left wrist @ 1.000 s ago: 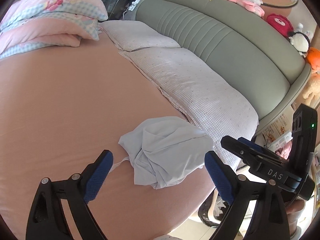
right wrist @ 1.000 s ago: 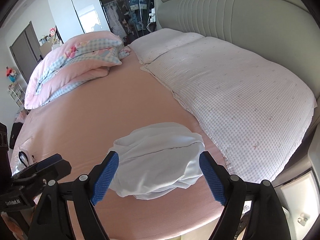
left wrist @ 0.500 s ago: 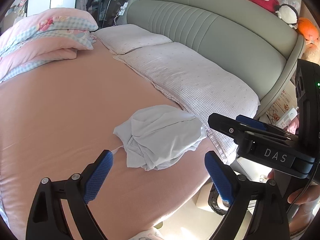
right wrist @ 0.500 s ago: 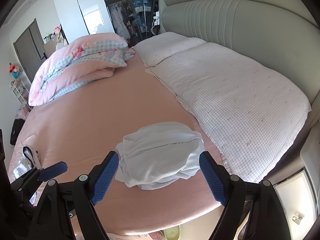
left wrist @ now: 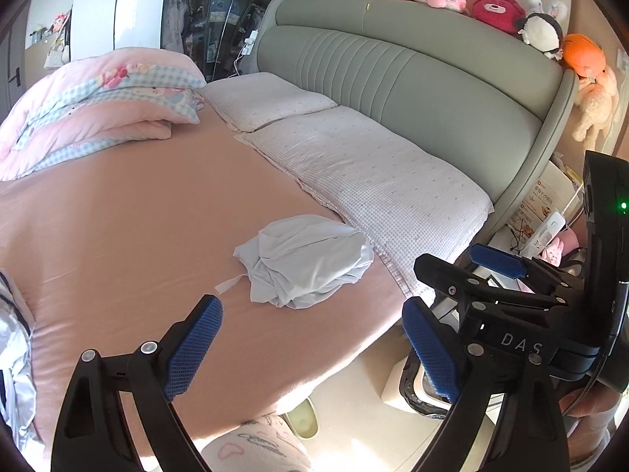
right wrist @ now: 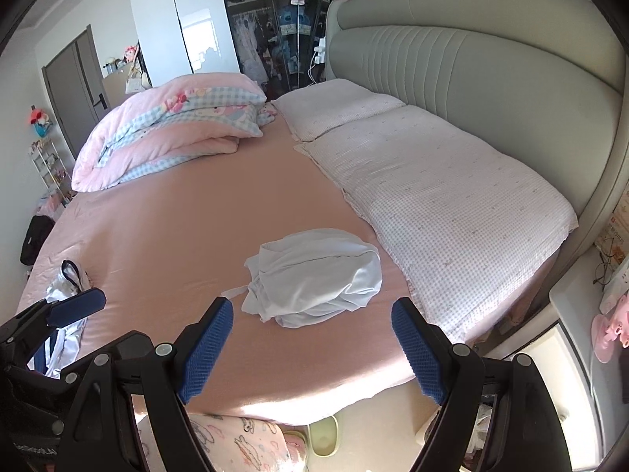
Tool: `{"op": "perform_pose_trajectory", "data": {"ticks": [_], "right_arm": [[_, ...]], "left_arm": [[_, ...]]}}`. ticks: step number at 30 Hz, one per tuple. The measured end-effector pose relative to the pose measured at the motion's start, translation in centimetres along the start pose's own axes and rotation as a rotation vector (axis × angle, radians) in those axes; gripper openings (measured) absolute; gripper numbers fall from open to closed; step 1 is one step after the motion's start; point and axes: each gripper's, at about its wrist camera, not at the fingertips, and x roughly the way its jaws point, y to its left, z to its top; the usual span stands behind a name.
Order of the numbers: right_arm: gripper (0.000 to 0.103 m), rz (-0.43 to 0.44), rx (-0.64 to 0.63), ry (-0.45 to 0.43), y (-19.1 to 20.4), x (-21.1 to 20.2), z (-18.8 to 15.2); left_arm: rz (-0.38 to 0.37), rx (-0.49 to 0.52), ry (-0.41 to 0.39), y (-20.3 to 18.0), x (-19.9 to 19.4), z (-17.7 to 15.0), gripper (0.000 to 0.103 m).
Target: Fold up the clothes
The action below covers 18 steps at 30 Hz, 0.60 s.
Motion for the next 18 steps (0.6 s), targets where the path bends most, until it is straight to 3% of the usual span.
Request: {"op": "perform_pose_trajectory", "data": {"ticks": [9, 12, 18], "right_arm": [[0.084, -0.077, -0.010, -0.009, -0.7, -5.9, -2.1], [0.084, -0.062, -0.009, 0.004, -0.9, -7.4, -3.2], [0.084, -0.119, -0.025, -0.015, -1.0, -10.3, -4.7]], "left_arm": [[0.026, -0.025, -0.045, -2.1, -4.5, -1.6, 0.094], [0.050, -0.020, -0.067, -3.0, -5.8, -2.0, 0.094], [0.046, -0.019, -0.059, -4.0, -6.7, -3.1, 0.094]]}}
